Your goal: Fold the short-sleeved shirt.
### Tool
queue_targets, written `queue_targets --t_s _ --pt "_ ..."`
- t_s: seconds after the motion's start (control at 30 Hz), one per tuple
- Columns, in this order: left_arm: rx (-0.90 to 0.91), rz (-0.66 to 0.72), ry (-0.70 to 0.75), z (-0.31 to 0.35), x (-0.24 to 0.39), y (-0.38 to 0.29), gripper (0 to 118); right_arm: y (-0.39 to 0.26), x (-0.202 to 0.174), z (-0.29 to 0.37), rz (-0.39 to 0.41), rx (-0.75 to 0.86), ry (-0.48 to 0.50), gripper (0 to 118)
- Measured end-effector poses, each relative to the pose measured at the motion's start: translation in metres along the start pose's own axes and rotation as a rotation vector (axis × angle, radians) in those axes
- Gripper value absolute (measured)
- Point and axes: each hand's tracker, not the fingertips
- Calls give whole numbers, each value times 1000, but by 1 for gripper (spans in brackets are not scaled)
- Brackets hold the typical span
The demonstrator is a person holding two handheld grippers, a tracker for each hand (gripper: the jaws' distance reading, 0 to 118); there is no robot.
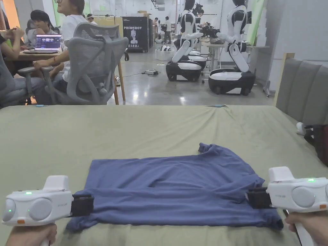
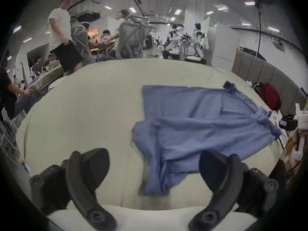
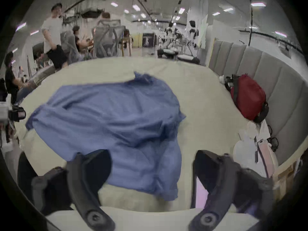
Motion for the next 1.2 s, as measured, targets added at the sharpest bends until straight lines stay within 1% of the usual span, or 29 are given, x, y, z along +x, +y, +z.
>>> queue_targets --t_s 0.03,0.07,0.1,0.13,0.23,0.33,0.47,0.5,0.53,0.57,0.6,0.63,0.67,0.7,0.73,0.8,0.87,0.97,1.0,1.03,1.07,1.1,1.13,1.17,1.2 --pt "30 -7 18 5 1 3 89 4 -1 6 8 32 -7 74" --pt "71 -17 38 8 4 5 61 8 -2 9 15 42 -17 38" --pt "93 -28 62 11 5 10 23 6 -10 7 22 41 -26 4" --pt "102 -29 79 11 5 12 0 8 -12 6 20 43 -28 0" --pt "110 -12 79 12 7 18 0 10 -10 2 7 40 4 0" --pt "84 -2 49 2 7 31 0 11 -13 -5 11 32 12 0" --pt "62 -1 53 -37 6 70 0 15 -16 -12 29 22 20 0" --pt "47 8 43 -53 4 82 4 17 -18 -15 30 16 20 0" --pt "36 16 36 -67 4 94 34 19 -18 -20 31 12 19 0" --pt "30 27 18 -86 1 109 71 19 -19 -24 33 9 20 0" --pt "25 45 18 -104 2 123 105 21 -19 -29 34 4 19 0" --pt "12 59 38 -122 1 134 118 22 -19 -33 32 -2 19 0" --pt "7 71 44 -141 0 144 109 23 -18 -37 28 -8 26 0" --pt "12 61 54 -157 0 154 106 23 -17 -41 22 -12 32 0" --pt "5 56 42 -177 1 161 106 22 -16 -44 16 -12 31 0" --pt "-68 55 37 -211 1 168 106 24 -15 -55 19 -24 17 0" --pt "-129 51 62 -241 0 173 106 24 -15 -62 25 -35 15 0" --pt "-151 31 105 -274 2 165 103 26 -14 -71 12 -52 39 0" --pt "-163 26 108 -281 0 163 96 27 -13 -73 10 -55 42 0" --pt "-173 33 116 -287 0 158 78 29 -14 -75 11 -56 40 0" --pt "-206 27 118 -293 0 153 62 30 -14 -77 15 -58 35 0" --pt "-184 32 105 -291 0 147 63 31 -14 -79 22 -62 30 0" --pt "-138 19 114 -286 0 148 61 33 -14 -81 30 -63 26 0" --pt "-157 15 116 -285 3 148 53 36 -14 -83 38 -65 27 0" --pt "-156 -2 109 -280 5 151 31 39 -14 -86 42 -68 30 0"
